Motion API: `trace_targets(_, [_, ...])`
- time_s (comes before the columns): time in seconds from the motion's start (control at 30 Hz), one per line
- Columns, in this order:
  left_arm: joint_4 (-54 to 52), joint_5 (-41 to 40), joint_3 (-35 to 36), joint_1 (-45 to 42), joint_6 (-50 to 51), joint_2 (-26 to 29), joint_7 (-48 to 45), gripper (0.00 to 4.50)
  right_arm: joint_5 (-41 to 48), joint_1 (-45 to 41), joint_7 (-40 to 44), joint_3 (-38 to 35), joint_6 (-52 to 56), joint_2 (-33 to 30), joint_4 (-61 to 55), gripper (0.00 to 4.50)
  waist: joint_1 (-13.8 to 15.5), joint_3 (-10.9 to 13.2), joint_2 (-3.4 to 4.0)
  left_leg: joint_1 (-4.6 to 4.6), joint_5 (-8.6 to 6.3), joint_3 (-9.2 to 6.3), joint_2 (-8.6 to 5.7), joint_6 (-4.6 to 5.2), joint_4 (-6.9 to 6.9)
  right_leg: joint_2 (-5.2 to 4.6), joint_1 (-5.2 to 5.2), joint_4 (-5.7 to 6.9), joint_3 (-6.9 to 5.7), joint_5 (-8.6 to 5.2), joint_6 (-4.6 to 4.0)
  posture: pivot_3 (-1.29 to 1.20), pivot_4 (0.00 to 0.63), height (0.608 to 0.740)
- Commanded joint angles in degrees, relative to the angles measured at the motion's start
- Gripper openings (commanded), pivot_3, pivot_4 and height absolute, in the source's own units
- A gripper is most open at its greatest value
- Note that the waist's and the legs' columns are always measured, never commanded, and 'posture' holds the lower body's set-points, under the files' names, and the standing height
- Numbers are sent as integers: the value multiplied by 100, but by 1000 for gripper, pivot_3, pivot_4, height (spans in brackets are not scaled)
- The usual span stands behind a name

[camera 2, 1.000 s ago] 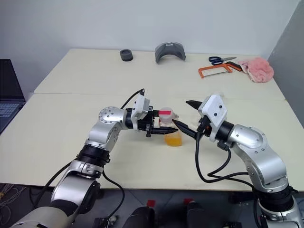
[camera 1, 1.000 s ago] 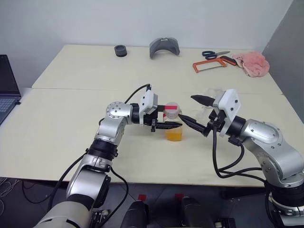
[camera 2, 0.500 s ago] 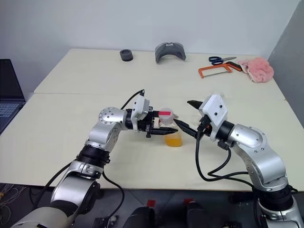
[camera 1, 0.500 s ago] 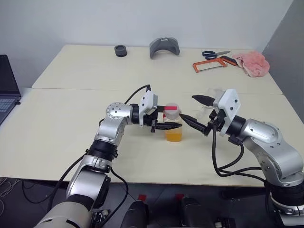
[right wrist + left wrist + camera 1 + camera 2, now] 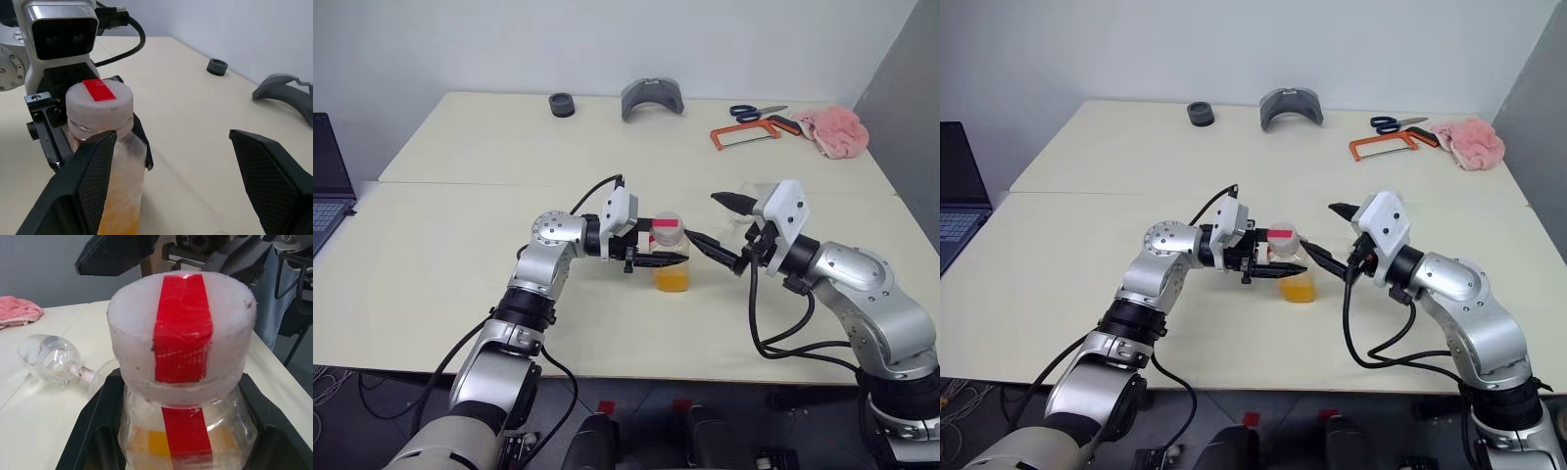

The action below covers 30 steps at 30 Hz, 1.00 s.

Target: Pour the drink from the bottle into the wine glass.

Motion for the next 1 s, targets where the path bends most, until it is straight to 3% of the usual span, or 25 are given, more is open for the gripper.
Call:
trace_targets(0.03, [-200, -33, 29, -43, -107, 8, -23, 2164, -45, -142, -36, -39, -177, 56, -73, 3928, 0, 0, 0, 0, 0, 0, 0, 0, 0, 0, 0, 0, 0, 0, 0, 0, 150, 740])
trace_targets(0.4, [-196, -24, 37, -51, -114, 12, -12, 2164, -224, -234, -9, 37, -302, 133, 86, 3928, 0, 0, 0, 0, 0, 0, 0, 0, 0, 0, 0, 1, 0, 0, 0, 0, 150, 740])
trace_targets(0.63, [-223, -18, 39, -52, -98, 28, -4, 2164, -300, -52, 191, -56, -327, -162, 29, 3928, 1, 0, 0, 0, 0, 1, 0, 0, 0, 0, 0, 1, 0, 0, 0, 0, 150, 740])
trace_targets(1.0, [-162, -12, 58, -93, -125, 35, 2, 2164, 780, 184, 674, -261, 282, -500, -806, 3928, -4, 0, 0, 0, -1, 0, 1, 1, 1, 1, 0, 2, 0, 0, 0, 0, 150, 740])
